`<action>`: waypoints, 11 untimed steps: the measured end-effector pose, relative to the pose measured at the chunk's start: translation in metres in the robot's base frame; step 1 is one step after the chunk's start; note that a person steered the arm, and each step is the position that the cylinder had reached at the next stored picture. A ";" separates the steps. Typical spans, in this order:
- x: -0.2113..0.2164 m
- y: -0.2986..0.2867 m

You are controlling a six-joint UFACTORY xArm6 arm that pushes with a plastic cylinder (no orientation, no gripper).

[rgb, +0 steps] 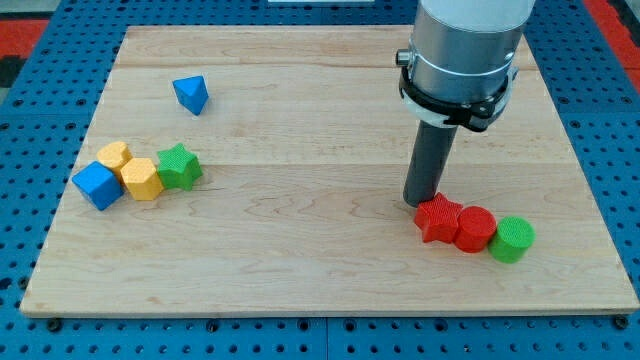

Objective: Move the blue triangle to the group of blocks

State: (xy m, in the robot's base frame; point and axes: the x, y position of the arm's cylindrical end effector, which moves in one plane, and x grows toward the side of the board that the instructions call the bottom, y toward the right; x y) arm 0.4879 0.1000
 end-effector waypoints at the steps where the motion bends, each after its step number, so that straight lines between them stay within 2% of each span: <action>1: -0.085 -0.065; 2: -0.188 -0.146; 3: -0.217 -0.241; 4: -0.179 -0.278; 5: -0.141 -0.231; 6: -0.121 -0.210; 8: -0.105 -0.269; 9: -0.060 -0.254; 10: -0.066 -0.269; 11: -0.117 -0.301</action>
